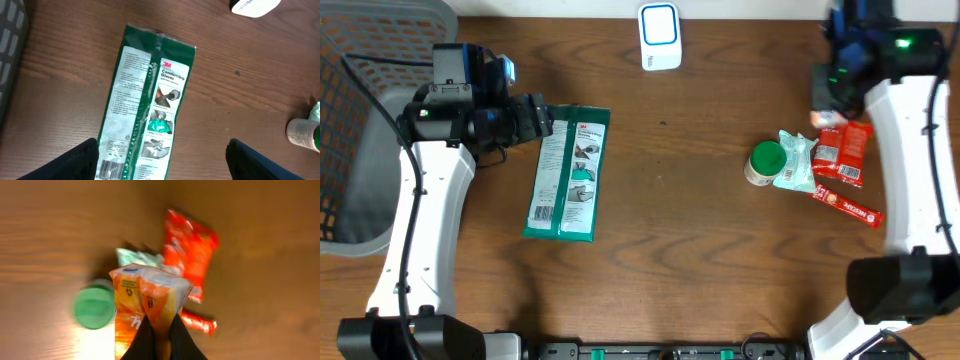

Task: Scan the item barcode
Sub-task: 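Carry the orange box right and drop it near the jar, then grasp the green glove package with both grippers from either side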

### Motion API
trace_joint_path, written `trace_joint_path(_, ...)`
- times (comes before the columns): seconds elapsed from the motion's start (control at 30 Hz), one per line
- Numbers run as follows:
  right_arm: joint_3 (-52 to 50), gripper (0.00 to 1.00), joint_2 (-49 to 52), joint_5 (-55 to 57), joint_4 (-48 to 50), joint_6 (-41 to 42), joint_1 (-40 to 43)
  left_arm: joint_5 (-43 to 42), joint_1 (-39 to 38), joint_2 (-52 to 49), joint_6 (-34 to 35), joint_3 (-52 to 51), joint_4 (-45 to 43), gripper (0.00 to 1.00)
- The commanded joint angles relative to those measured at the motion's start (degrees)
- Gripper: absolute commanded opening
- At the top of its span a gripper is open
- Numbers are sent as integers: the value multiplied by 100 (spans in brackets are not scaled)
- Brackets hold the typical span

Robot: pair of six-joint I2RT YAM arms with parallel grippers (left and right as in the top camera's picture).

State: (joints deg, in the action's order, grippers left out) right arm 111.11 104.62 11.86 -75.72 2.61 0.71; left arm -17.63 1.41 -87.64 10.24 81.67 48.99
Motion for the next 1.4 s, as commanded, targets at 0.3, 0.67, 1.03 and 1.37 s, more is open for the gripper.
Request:
trace_joint_path(0.3, -2771, 43, 42, -791, 1882, 247, 1322, 37, 24, 20, -59, 105, -4, 81)
trace_joint_path(0.67, -1373, 79, -26, -3010, 627, -114, 1261, 37, 24, 17, -61, 105, 175, 81)
trace_joint_path(1.03, -1550, 74, -26, -4883, 468, -463, -455, 1060, 24, -330, 37, -979, -236, 53)
trace_joint_path(1.37, -2712, 72, -24, -4389, 2874, 920, -2199, 1088, 24, -1412, 31, -1224, -1167, 27)
